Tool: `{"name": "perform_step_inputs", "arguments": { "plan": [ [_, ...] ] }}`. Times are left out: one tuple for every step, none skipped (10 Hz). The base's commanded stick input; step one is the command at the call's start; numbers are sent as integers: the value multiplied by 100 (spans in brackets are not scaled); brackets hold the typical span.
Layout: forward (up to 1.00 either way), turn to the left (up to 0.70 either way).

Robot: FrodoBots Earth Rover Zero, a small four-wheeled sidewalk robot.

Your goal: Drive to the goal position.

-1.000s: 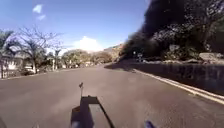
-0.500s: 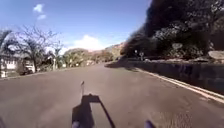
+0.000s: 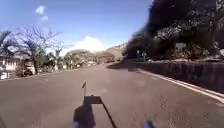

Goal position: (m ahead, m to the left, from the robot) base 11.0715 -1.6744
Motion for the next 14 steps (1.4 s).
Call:
{"name": "perform_step_inputs", "arguments": {
  "plan": [
    [70,0],
    [70,0],
    [70,0],
    [70,-35],
    [70,-35],
    [70,-35],
    [70,-35],
    [70,-35],
    [70,-35],
    [70,-35],
    [70,-35],
    [70,-35],
    [70,-35],
    [70,-35]
  ]
}}
